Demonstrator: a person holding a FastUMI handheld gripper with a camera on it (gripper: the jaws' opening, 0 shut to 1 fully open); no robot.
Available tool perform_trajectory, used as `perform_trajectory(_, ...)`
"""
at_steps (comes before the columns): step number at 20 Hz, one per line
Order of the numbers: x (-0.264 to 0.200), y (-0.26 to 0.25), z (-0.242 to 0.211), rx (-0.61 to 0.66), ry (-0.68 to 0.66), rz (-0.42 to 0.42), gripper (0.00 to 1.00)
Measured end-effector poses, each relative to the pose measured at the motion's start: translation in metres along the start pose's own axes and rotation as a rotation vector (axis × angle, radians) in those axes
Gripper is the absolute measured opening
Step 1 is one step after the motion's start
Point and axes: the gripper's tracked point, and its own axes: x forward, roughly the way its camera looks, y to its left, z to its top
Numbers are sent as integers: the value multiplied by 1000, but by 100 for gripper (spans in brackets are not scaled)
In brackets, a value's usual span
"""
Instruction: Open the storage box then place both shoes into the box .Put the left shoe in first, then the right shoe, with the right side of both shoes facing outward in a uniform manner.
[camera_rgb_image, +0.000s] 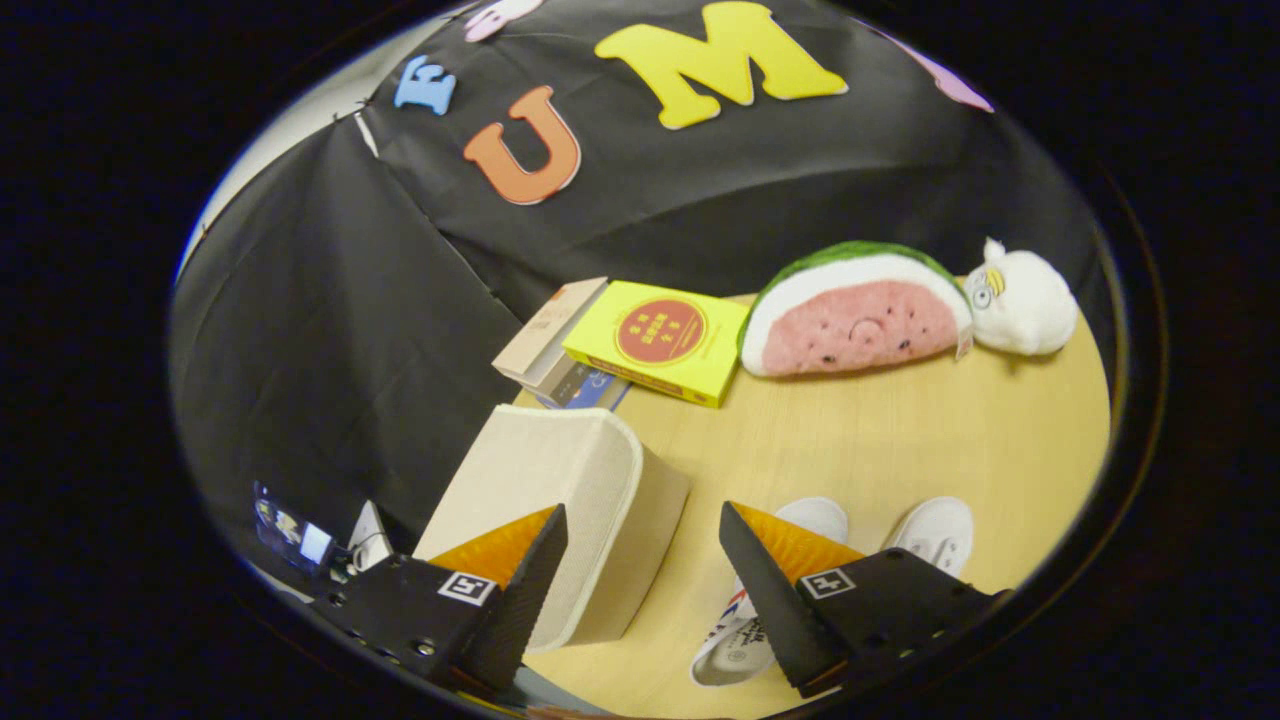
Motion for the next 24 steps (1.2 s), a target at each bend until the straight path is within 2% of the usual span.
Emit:
perform_trajectory(2, 20, 5, -10, 84, 80, 84, 93)
perform_trajectory(4, 28, 24, -16, 146, 154, 275, 93)
perform_trajectory(5, 33, 27, -17, 183, 183, 341, 93)
perform_trajectory(10, 51, 28, -16, 351, 253, 496, 92)
perform_trajectory(11, 57, 30, -17, 351, 257, 506, 92)
perform_trajectory(13, 63, 32, -20, 345, 268, 511, 76)
perform_trajectory(16, 58, 42, -25, 354, 298, 558, 76)
perform_trajectory(17, 62, 39, -26, 345, 300, 535, 76)
perform_trajectory(19, 59, 40, -26, 357, 296, 526, 62)
perform_trajectory(21, 54, 34, -22, 369, 282, 486, 53)
perform_trajectory(23, 53, 28, -20, 400, 272, 436, 31)
perform_trajectory(24, 52, 26, -23, 407, 297, 423, 28)
